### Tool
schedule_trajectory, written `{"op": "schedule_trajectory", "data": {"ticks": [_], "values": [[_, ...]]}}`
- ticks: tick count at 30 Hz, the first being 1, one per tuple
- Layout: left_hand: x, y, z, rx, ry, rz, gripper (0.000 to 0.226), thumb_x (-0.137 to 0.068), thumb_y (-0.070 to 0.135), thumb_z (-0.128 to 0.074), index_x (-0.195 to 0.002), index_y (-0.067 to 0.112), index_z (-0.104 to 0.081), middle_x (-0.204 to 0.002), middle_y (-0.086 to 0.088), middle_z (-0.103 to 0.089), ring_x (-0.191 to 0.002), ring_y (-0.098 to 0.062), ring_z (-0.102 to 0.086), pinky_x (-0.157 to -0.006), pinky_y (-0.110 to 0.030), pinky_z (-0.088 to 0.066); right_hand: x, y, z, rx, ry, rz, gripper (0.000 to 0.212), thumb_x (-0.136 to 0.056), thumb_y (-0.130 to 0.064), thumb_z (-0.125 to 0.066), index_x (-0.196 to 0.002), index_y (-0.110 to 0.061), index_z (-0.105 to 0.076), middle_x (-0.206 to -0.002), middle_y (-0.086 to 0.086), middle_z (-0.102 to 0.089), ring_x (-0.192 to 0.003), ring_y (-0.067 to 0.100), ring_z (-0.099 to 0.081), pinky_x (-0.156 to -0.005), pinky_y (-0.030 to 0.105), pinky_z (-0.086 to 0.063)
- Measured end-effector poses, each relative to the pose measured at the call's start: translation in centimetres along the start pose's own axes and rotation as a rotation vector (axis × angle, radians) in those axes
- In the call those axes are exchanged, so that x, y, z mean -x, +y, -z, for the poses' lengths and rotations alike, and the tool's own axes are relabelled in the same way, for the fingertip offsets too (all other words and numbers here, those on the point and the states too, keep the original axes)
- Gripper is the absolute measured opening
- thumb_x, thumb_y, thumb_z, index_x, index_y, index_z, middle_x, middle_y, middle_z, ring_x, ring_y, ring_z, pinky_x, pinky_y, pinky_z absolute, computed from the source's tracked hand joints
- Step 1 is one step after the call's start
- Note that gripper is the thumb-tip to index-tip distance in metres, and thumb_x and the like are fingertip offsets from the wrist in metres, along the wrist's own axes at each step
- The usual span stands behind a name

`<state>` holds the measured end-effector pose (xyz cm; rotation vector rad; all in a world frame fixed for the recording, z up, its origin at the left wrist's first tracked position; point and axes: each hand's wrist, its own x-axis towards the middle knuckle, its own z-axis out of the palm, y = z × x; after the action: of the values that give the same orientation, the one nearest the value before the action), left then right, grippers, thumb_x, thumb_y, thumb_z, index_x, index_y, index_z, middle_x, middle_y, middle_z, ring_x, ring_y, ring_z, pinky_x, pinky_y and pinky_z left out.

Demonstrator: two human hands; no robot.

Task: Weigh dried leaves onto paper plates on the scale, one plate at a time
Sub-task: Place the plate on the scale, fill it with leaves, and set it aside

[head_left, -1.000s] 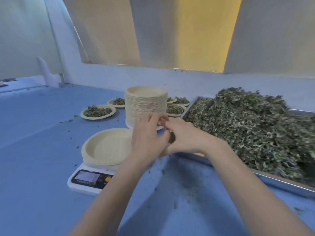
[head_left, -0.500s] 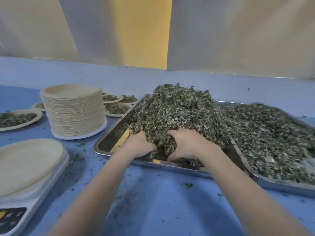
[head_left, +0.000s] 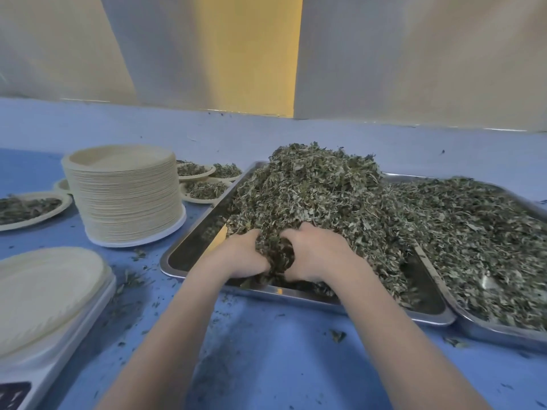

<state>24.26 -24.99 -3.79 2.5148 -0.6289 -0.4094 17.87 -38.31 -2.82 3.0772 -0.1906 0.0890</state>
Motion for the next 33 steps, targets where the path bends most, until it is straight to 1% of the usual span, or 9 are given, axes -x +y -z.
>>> {"op": "schedule_trajectory", "data": {"ticks": [3,7,11,14,17,19,24,29,33], "values": [[0.1,0.4,-0.5,0.083,-0.087,-0.075,0.079,-0.077,0.016,-0.063,-0.145,0.034,-0.026,-0.092,0.007,-0.057,-0.075,-0.010,-0.057,-0.060,-0.020,-0.045,-0.3,-1.4,-0.8,0.089,-0.080,-0.014,0.050,-0.086,-0.035,-0.057,-0.131,-0.015,-0.047,-0.126,0.010,-0.046,-0.114,0.033,-0.053,-0.084,0.037,-0.044],[0.0,-0.2,-0.6,0.101,-0.086,-0.130,0.080,-0.076,0.009,-0.064,-0.145,0.029,-0.030,-0.102,0.004,-0.055,-0.071,-0.008,-0.057,-0.057,-0.017,-0.047,-0.8,-1.4,-0.4,-0.057,-0.174,0.075,0.036,-0.086,-0.015,-0.051,-0.122,-0.014,-0.054,-0.122,0.010,-0.058,-0.106,0.030,-0.057,-0.077,0.031,-0.044],[0.2,-1.1,0.5,0.091,-0.077,-0.122,0.085,-0.076,0.007,-0.069,-0.147,0.026,-0.027,-0.125,0.001,-0.048,-0.064,-0.010,-0.055,-0.056,-0.021,-0.047,-0.2,0.6,1.2,-0.327,-0.264,0.101,0.065,-0.085,-0.004,-0.050,-0.142,-0.032,-0.038,-0.126,-0.001,-0.052,-0.085,0.014,-0.057,-0.066,0.025,-0.047],[0.3,-1.5,1.4,-0.039,-0.102,-0.100,0.087,-0.075,0.014,-0.070,-0.148,0.027,-0.024,-0.141,-0.004,-0.041,-0.070,-0.008,-0.057,-0.055,-0.020,-0.044,0.3,1.8,2.2,-0.340,-0.297,0.059,0.074,-0.079,-0.015,-0.063,-0.143,-0.036,-0.033,-0.122,-0.003,-0.053,-0.074,0.012,-0.060,-0.062,0.026,-0.053],[0.3,-1.6,1.3,-0.126,-0.129,-0.066,0.084,-0.077,0.018,-0.068,-0.149,0.026,-0.024,-0.147,-0.004,-0.035,-0.107,-0.020,-0.056,-0.075,-0.023,-0.042,0.0,1.3,1.6,-0.195,-0.379,0.044,0.092,-0.071,-0.026,-0.073,-0.148,-0.034,-0.024,-0.117,-0.002,-0.055,-0.085,0.017,-0.059,-0.071,0.029,-0.053],[0.2,-1.2,0.8,-0.123,-0.103,-0.077,0.083,-0.076,0.015,-0.068,-0.148,0.027,-0.027,-0.142,-0.004,-0.043,-0.110,-0.021,-0.053,-0.079,-0.023,-0.043,-0.6,0.6,0.7,-0.174,-0.357,0.058,0.094,-0.069,-0.027,-0.074,-0.149,-0.031,-0.023,-0.106,-0.002,-0.053,-0.083,0.017,-0.057,-0.069,0.028,-0.052],[-0.1,-0.6,-0.5,-0.142,-0.029,-0.146,0.077,-0.077,0.008,-0.064,-0.145,0.027,-0.033,-0.132,-0.005,-0.053,-0.114,-0.023,-0.052,-0.078,-0.020,-0.038,-1.2,0.3,-1.3,-0.377,-0.290,0.095,0.093,-0.072,-0.031,-0.076,-0.149,-0.022,-0.026,-0.146,0.002,-0.039,-0.126,0.020,-0.045,-0.102,0.028,-0.040],[-0.2,-0.2,-0.7,-0.054,-0.012,-0.161,0.050,-0.083,0.001,-0.051,-0.130,0.014,-0.044,-0.112,-0.011,-0.059,-0.086,-0.025,-0.054,-0.053,-0.022,-0.039,-1.6,-0.6,-2.3,-0.496,-0.056,0.120,0.047,-0.069,-0.022,-0.077,-0.111,-0.022,-0.056,-0.107,0.003,-0.064,-0.081,0.013,-0.053,-0.059,0.018,-0.037],[0.1,0.0,-0.3,0.102,0.004,-0.143,0.048,-0.087,-0.005,-0.038,-0.132,0.013,-0.041,-0.084,-0.008,-0.056,-0.072,-0.027,-0.057,-0.052,-0.028,-0.044,-1.8,-0.6,-1.6,-0.606,0.003,0.066,0.061,-0.072,-0.020,-0.075,-0.129,-0.022,-0.053,-0.113,0.003,-0.061,-0.073,0.010,-0.056,-0.055,0.016,-0.041]]}}
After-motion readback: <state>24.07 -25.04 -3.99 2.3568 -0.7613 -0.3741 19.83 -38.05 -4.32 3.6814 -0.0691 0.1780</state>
